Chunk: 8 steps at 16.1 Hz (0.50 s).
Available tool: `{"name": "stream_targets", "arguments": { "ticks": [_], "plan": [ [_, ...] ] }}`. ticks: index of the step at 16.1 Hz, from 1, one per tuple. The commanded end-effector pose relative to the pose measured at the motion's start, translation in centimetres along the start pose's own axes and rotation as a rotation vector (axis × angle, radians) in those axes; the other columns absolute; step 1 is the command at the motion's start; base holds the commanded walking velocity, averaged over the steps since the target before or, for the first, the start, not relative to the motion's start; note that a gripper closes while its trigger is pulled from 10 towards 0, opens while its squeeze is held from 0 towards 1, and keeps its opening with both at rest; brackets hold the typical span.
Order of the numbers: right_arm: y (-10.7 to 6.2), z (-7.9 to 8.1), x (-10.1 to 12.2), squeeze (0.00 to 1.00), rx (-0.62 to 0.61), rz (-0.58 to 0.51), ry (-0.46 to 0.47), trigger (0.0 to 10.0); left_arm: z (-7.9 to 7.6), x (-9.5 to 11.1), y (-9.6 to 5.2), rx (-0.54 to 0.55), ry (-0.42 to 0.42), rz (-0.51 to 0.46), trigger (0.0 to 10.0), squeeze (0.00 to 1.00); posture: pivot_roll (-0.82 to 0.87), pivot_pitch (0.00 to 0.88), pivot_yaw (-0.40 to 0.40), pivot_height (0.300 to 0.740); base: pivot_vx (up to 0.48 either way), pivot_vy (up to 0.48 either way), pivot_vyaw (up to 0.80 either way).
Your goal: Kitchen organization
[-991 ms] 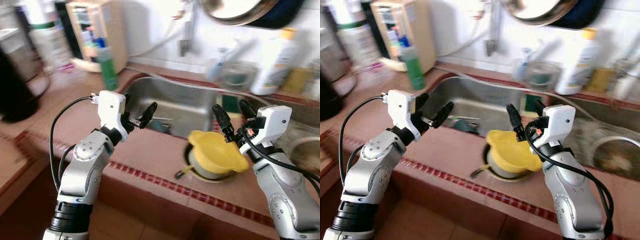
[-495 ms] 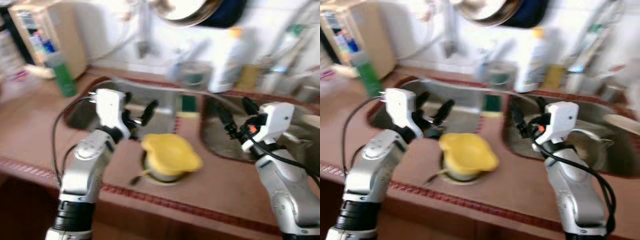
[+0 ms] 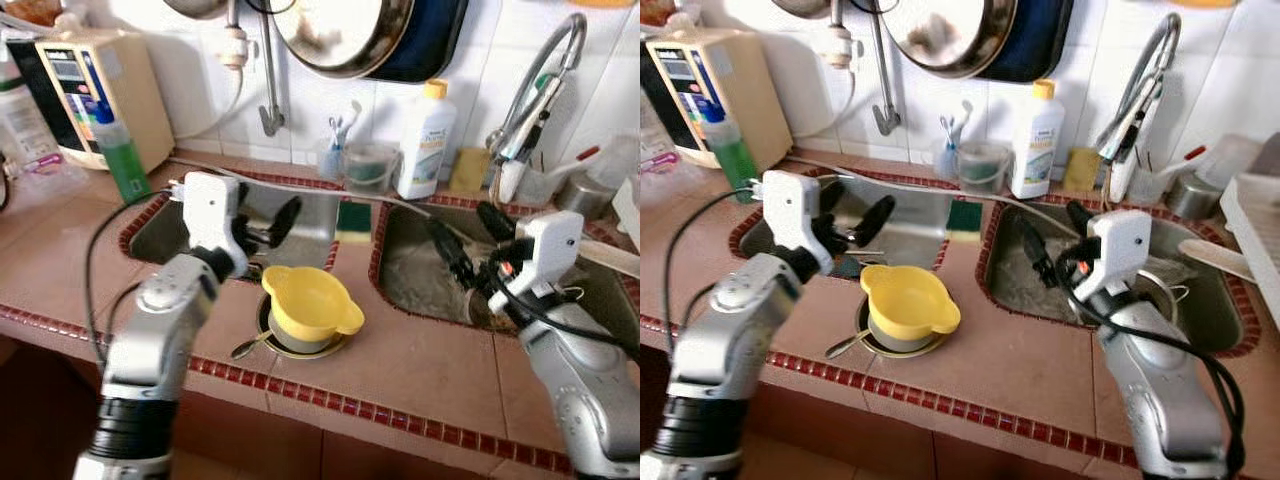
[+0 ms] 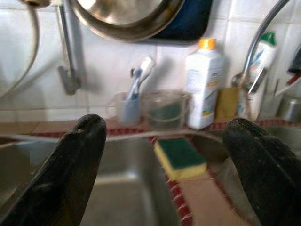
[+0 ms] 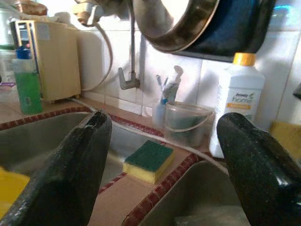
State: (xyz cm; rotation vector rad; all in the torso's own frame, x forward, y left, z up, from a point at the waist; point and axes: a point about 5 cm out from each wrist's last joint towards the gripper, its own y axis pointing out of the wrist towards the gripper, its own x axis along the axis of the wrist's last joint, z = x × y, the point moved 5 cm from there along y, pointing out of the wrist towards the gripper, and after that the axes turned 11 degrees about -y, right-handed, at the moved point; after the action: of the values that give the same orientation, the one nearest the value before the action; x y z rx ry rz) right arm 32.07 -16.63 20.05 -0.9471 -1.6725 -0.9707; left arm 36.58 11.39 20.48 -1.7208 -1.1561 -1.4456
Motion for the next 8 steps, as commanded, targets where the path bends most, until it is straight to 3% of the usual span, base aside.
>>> {"name": "stream_targets", "arguments": {
  "ticks": [1,4,5,8],
  "plan": [
    [-0.1,0.1,0.3,0.00,0.029,0.000,-0.013,10.0,-0.3,0.3,0.0,-0.015,0.022,0.029,10.0,0.00,-0.24,0.005,0.033,0.740,0.000,0.000,0.00],
    [-0.5,-0.7,0.2,0.00,0.065,0.015,-0.046,10.0,-1.2,-0.6,-1.1,-0.101,0.095,0.159,10.0,0.00,-0.24,0.021,0.033,0.740,0.000,0.000,0.00],
    [-0.4,-0.9,0.1,0.00,0.073,0.017,-0.055,10.0,-1.7,-0.8,-1.2,-0.126,0.102,0.156,10.0,0.00,-0.24,0.021,0.032,0.740,0.000,0.000,0.00],
    [-0.1,-0.4,-0.1,0.00,0.190,0.035,-0.067,10.0,-3.4,-1.7,-1.4,-0.174,0.026,0.165,10.0,0.00,-0.24,0.027,0.026,0.740,0.000,0.000,0.00]
  ]
}}
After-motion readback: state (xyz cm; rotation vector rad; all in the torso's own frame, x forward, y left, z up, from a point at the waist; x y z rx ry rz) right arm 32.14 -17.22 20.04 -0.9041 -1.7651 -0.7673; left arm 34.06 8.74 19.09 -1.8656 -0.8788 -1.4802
